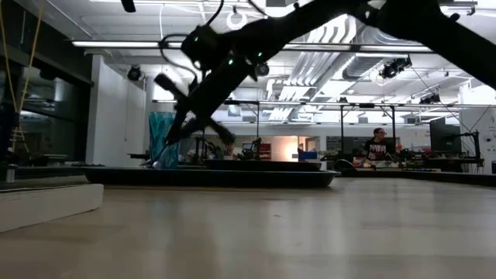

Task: Pick and place plate/cup/fork/spoon on tray
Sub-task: Put the black spoon on the dark green tray to the right side of the light orange fork

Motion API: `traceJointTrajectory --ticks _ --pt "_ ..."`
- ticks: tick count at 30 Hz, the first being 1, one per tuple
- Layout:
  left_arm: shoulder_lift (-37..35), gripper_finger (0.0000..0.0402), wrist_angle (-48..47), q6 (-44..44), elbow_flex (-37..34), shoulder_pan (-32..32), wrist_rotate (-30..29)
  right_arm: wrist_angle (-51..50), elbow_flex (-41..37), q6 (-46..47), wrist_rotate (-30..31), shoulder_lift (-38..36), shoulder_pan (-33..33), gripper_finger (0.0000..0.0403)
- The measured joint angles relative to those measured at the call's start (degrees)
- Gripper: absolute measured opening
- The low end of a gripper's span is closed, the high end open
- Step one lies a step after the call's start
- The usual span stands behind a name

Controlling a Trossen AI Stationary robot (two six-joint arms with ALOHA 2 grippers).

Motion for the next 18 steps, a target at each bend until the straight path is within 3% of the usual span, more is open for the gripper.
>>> traceJointTrajectory --ticks 5,18 --pt "-0.01 0.0204 -0.02 0.0 0.0 -0.02 0.02 1.03 2.09 5.33 -0.37 3.92 -0.09 0.0" --pt "0.01 0.0204 -0.06 0.0 0.0 -0.02 0.04 1.6 2.16 12.97 3.51 6.07 -0.64 0.0"
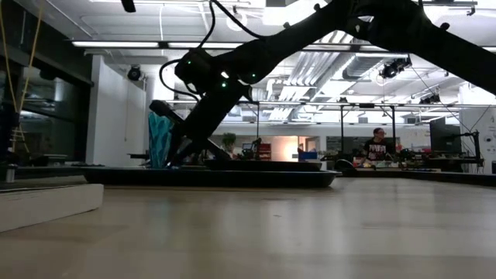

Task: Pick and place plate/cup/fork/spoon on tray
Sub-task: Put the black spoon on the dark green tray to the right side of the light orange fork

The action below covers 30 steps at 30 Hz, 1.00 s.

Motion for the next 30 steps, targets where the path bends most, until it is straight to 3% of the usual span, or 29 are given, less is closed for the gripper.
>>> traceJointTrajectory --ticks 18,30 --pt "-0.02 0.0204 -0.04 0.0 0.0 0.0 0.0 -0.1 0.0 -0.89 -2.04 0.0 -0.31 0.0003" --pt "-0.02 0.0204 -0.11 0.0 0.02 0.01 0.01 -0.15 0.0 -2.46 -2.02 0.0 -0.31 0.0108"
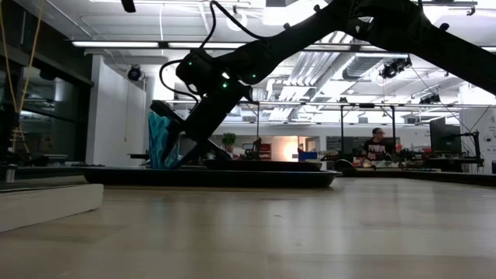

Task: Pick and place plate/cup/fork/spoon on tray
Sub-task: Put the black spoon on the dark green tray to the right side of the light orange fork

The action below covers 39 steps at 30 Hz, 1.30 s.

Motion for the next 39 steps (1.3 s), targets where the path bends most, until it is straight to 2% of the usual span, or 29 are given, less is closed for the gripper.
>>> traceJointTrajectory --ticks 7,9,12,15,20,26,28,31,33,36,39 --pt "0.01 0.0204 -0.09 0.0 0.0 0.01 0.08 1.87 0.32 -5.79 -1.76 -0.49 -1.56 0.0118" --pt "0.0 0.0204 -0.11 0.0 0.0 -0.01 0.1 1.39 1.66 -8.79 -2.09 -0.77 -2.0 0.0105" --pt "0.02 0.0204 -0.11 0.0 0.02 0.01 0.1 -1.91 5.84 -17.04 -3.09 -0.9 -2.0 0.0062" --pt "0.0 0.0204 -0.11 0.0 0.02 0.01 0.1 -8.08 10.71 -32.58 -4.97 -1.0 -0.89 0.0011" --pt "0.0 0.0204 -0.11 0.0 0.02 0.01 0.08 -23.53 15.96 -59.69 -4.07 -1.25 0.97 0.0006" --pt "0.29 0.0204 -4.78 0.0 0.07 0.01 0.51 -43.39 15.7 -71.14 7.66 -3.48 2.95 0.0001" --pt "0.53 0.0204 -7.28 0.0 0.05 0.0 0.59 -48.03 15.18 -72.72 8.03 -6.33 2.61 0.0001" --pt "0.52 0.0204 -8.26 0.64 0.04 -0.02 0.63 -49.52 10.86 -72.56 5.66 -12.75 1.38 0.0" --pt "0.5 0.0204 -8.54 2.94 0.04 -0.03 1.9 -47.47 4.45 -71.71 6.49 -19.23 0.73 0.0" --pt "0.48 0.0204 -10.72 7.52 0.07 -0.08 4.36 -40.57 -10.01 -67.46 7.04 -31.93 0.01 0.0" --pt "2.02 0.0204 -19.1 9.51 1.13 -0.12 4.19 -31.53 -27.54 -58.92 7.3 -45.1 -0.39 0.0"
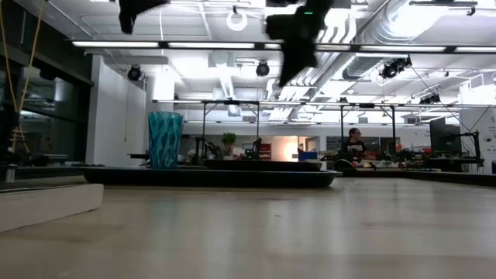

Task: Pick and place plate/cup/fork/spoon on tray
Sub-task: Put the black spoon on the dark green tray to the right side of the light orange fork

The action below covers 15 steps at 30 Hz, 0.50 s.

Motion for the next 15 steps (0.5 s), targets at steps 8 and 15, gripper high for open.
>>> traceJointTrajectory --ticks 8,15 --pt "22.13 0.017 -29.28 14.84 13.08 -0.07 -0.01 20.14 -33.82 24.03 0.57 -28.24 3.34 0.0" --pt "42.6 0.0024 -36.72 31.45 15.15 -0.04 -2.72 26.1 -44.43 35.34 6.72 -38.34 6.33 0.0"
